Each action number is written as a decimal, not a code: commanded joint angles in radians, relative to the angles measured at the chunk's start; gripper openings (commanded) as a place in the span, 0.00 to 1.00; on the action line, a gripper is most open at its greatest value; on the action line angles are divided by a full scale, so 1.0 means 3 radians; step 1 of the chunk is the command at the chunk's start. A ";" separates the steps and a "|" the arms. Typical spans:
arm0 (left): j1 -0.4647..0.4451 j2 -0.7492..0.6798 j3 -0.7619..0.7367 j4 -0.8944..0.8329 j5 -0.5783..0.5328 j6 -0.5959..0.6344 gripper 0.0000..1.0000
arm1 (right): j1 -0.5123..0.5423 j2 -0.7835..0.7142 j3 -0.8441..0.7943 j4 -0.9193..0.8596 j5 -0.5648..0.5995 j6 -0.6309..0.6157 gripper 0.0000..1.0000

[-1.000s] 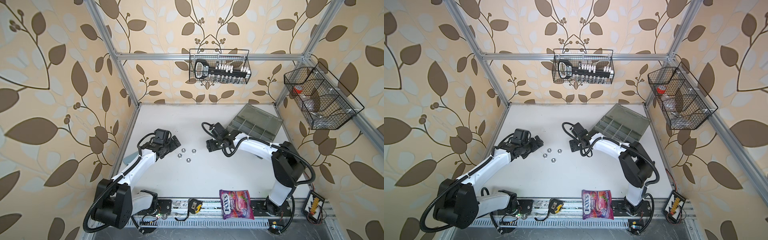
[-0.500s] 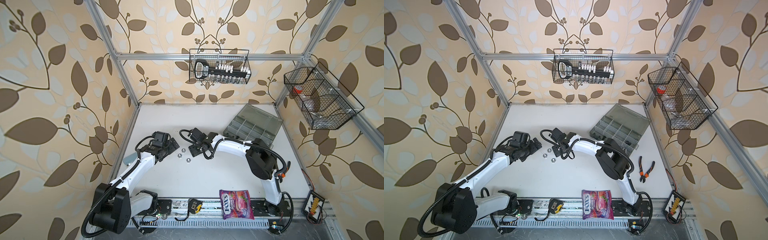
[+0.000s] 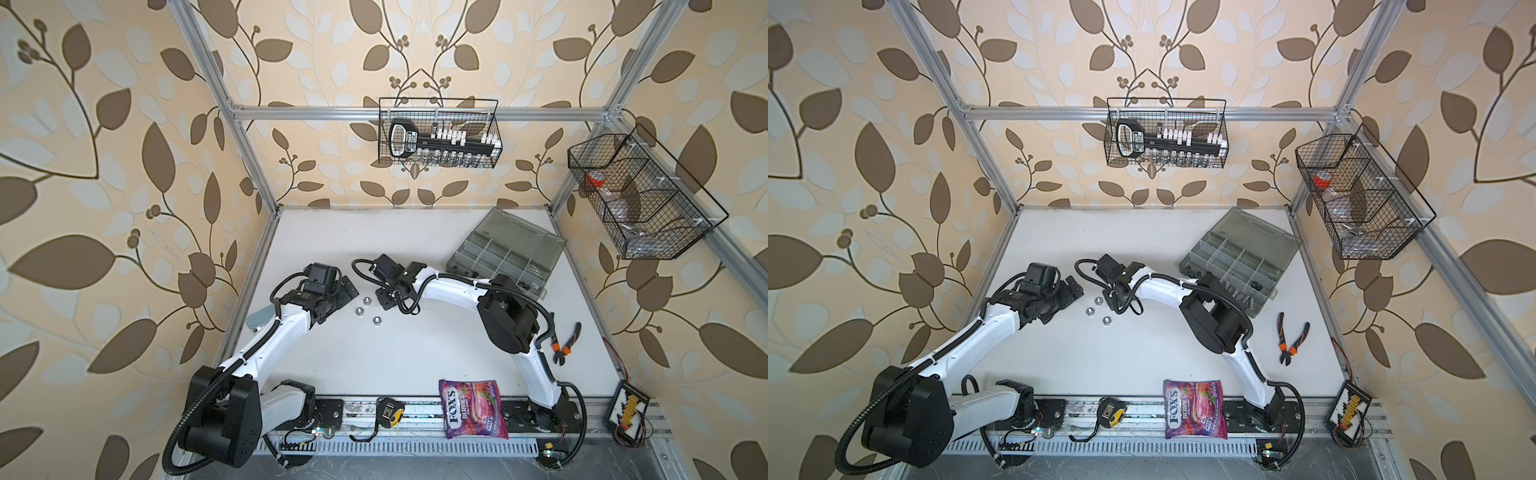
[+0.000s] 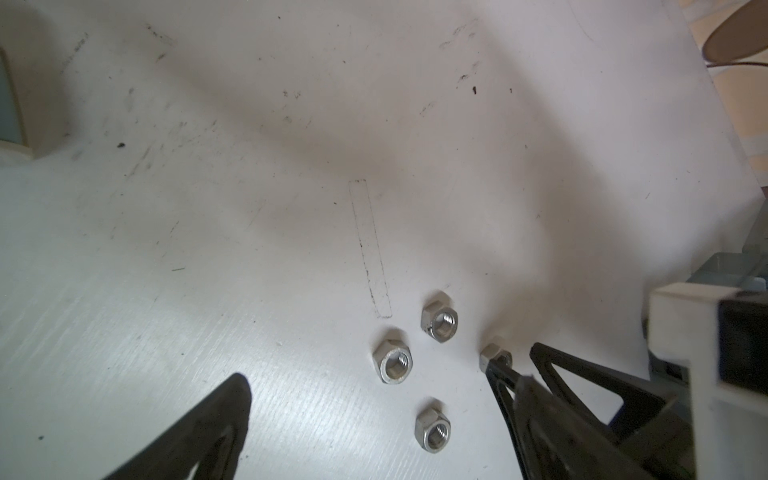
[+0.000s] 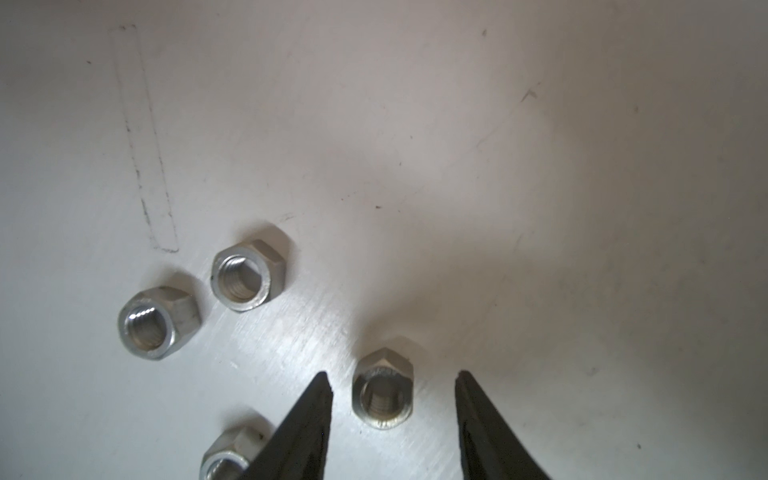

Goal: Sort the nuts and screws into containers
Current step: 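Lower the right gripper and close it on a silver hex nut, then lift the nut with the right gripper and carry it over the box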

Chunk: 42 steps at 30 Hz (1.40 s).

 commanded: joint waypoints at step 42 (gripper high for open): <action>-0.0036 0.0017 0.0049 -0.0031 -0.0066 0.0034 0.99 | -0.0749 -0.1112 -0.0707 -0.0057 0.0439 -0.0064 0.00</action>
